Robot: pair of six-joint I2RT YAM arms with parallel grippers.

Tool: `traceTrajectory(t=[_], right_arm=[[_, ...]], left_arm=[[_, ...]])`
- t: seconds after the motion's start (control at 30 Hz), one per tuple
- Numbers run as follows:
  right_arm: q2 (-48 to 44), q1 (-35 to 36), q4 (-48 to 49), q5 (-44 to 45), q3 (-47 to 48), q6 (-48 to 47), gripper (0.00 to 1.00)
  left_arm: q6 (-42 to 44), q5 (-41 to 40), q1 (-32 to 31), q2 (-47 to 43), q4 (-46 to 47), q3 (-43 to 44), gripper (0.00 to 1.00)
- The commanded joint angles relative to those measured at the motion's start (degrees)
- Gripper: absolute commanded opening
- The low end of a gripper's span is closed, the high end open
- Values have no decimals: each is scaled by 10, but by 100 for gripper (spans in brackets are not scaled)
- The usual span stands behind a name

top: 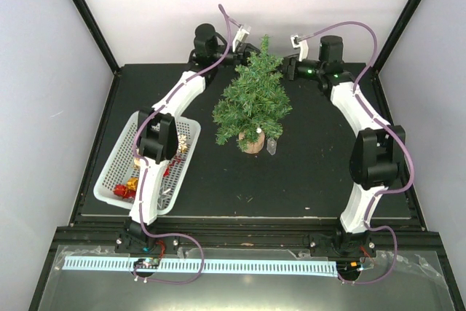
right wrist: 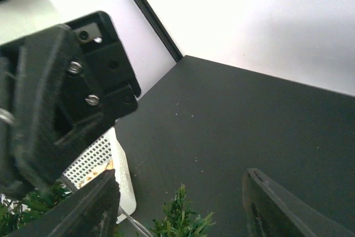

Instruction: Decorate the small christmas tree

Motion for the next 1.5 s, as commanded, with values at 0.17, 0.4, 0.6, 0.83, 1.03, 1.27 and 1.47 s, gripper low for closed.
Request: traceTrajectory(t=[0.17, 0.4, 0.6, 0.83, 1.03, 1.27, 1.47], right_arm=[[30, 11, 55, -6, 34, 46, 49], [49, 26, 34, -11, 50, 35, 52], [51, 28, 38, -18, 42, 33, 22], [26, 27, 8, 34, 25, 0, 1], [-21, 3, 39, 99, -31, 16, 1], [-68, -6, 44, 154, -54, 13, 1], [-80, -11, 34, 165, -52, 13, 2]], left_arm=[[-33, 30, -1, 26, 13, 36, 7], [-56, 42, -3, 31, 30, 40, 9], [-66, 43, -6, 35, 40, 46, 9], [-67, 48, -6, 31, 42, 46, 21], [-59, 42, -4, 33, 36, 42, 27], [-52, 29, -1, 38, 27, 41, 45], [-42, 23, 1, 36, 17, 43, 43]])
